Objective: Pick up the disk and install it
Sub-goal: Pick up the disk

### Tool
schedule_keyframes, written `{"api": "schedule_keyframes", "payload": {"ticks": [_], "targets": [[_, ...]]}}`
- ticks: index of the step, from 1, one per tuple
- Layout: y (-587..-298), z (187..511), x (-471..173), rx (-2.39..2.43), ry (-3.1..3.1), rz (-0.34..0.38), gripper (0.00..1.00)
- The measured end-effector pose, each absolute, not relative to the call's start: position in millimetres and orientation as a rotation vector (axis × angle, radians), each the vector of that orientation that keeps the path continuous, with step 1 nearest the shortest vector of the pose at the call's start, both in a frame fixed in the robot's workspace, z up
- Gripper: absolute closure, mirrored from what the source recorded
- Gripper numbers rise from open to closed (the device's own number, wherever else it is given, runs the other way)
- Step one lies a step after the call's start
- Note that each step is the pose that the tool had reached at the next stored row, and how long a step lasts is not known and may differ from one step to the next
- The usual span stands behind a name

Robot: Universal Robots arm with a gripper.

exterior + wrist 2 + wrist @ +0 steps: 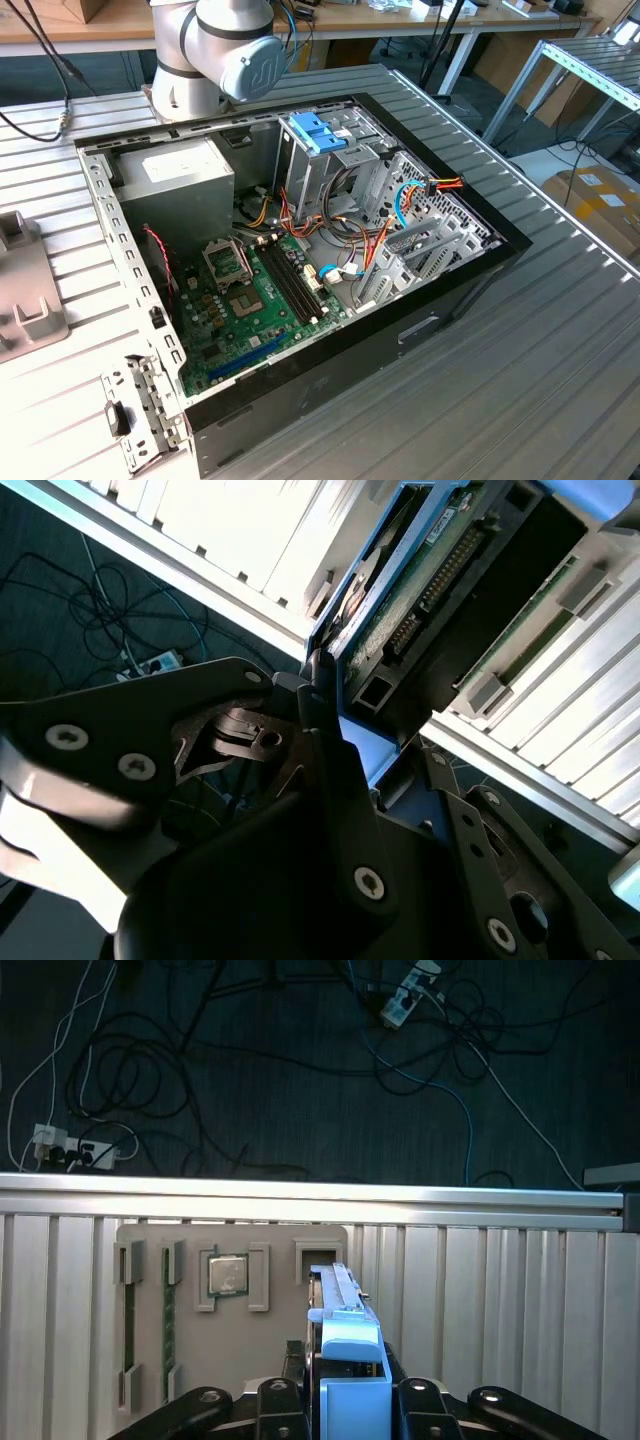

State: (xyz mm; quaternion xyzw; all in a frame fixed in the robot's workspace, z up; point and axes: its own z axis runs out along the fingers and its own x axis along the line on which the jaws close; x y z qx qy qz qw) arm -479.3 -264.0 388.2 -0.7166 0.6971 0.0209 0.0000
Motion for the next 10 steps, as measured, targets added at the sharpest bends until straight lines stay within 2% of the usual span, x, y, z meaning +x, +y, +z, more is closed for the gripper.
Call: {"api": "schedule_keyframes", "payload": {"ticks": [10], "targets": [[-264.0, 396.6, -479.3, -2.251, 2.19, 0.066, 0.63]]}}
